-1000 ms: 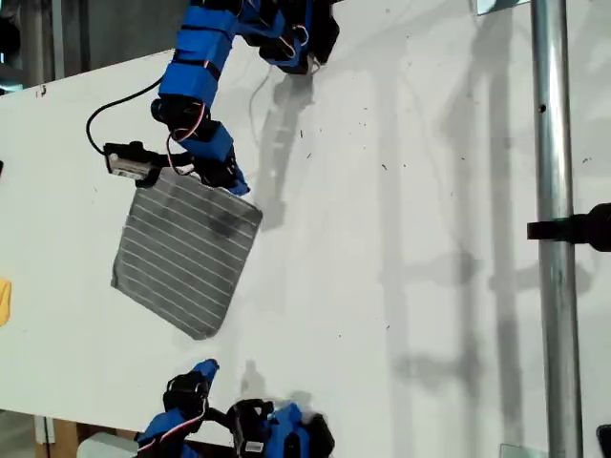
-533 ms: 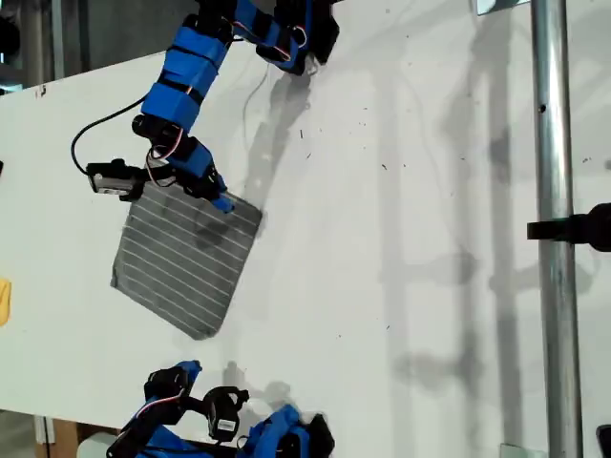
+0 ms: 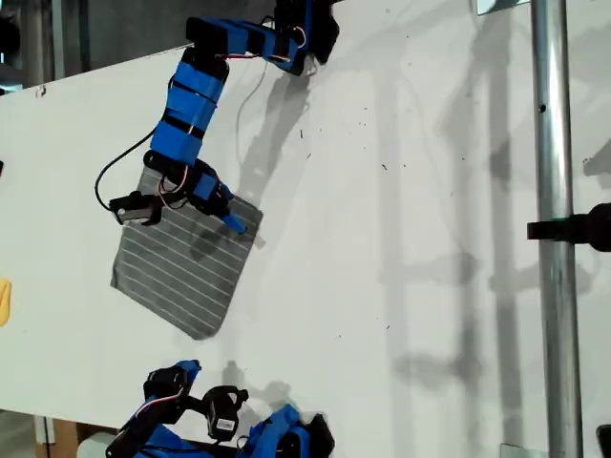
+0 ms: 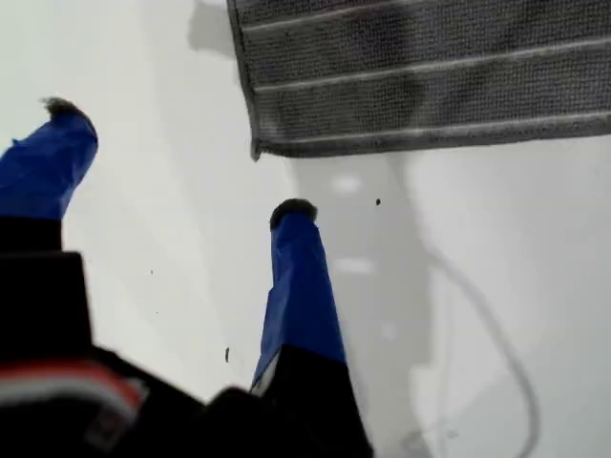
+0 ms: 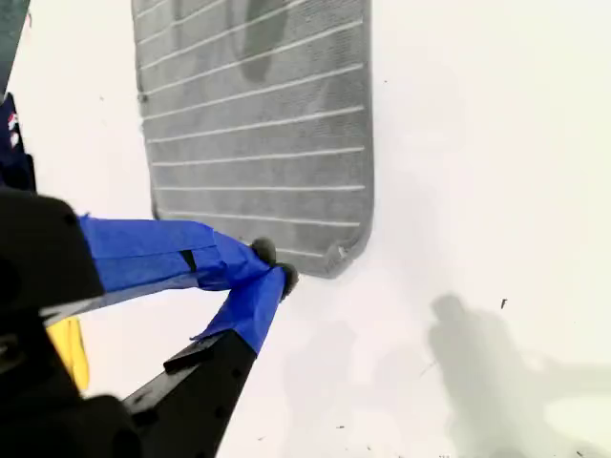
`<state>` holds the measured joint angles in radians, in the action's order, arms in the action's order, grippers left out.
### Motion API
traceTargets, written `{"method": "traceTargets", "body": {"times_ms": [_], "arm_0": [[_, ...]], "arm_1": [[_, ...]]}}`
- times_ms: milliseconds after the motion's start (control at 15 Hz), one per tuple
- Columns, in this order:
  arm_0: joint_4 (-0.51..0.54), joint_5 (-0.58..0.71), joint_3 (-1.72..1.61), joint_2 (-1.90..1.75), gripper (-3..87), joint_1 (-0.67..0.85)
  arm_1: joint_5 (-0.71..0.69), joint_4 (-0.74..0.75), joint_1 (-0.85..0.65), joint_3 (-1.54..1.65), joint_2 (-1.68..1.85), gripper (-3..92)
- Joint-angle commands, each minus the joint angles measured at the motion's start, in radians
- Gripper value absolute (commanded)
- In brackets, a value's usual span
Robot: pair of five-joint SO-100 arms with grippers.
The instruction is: Grasp corners of a towel and fold twice.
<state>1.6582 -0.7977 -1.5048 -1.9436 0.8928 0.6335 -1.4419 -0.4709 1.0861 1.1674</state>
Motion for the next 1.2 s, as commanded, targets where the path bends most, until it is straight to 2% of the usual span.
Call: {"method": "traceTargets", "body": {"times_ms": [0, 667, 1000, 1133], "arm_0": [[-0.011, 0.008, 0.051, 0.003, -2.8, 0.014], [-0.011, 0.005, 0.041, 0.005, -2.8, 0.012], [-0.043, 0.008, 0.031, 0.034, -2.8, 0.015], [-0.069, 0.009, 0.014, 0.061, -2.6, 0.025]], "arm_1": [[-0.040, 0.044, -0.029, -0.083, -0.046, 38.3], [-0.101, 0.135, -0.084, -0.209, -0.365, 34.3], [-0.098, 0.067, -0.083, -0.196, -0.397, 6.7], [-0.095, 0.064, -0.078, -0.196, -0.394, 0.0]]}}
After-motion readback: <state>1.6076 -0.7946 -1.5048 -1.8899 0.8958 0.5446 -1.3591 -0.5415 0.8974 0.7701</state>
